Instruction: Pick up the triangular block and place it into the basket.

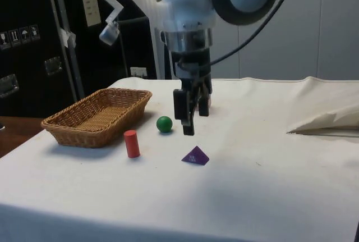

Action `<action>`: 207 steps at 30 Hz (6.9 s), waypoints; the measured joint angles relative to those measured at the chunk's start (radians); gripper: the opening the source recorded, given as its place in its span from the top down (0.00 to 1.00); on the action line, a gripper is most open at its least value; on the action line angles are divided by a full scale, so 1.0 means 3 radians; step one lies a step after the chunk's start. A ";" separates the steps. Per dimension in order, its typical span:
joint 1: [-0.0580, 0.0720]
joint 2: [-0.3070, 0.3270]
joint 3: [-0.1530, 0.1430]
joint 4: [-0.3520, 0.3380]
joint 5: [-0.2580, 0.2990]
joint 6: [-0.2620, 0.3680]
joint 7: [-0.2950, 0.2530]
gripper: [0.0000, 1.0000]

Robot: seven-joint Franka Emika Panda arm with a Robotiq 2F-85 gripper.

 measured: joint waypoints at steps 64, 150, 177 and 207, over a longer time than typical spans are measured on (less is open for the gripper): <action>0.0000 0.0500 -0.0030 0.0027 0.0000 0.0777 0.0140 0.67; -0.0117 0.1003 -0.0743 0.1997 0.0217 -0.0153 -0.1180 0.67; -0.0217 0.2090 -0.0850 0.3193 0.0430 -0.0423 -0.1380 0.67; -0.0240 0.2450 -0.0883 0.3443 0.0630 -0.0583 -0.1583 0.42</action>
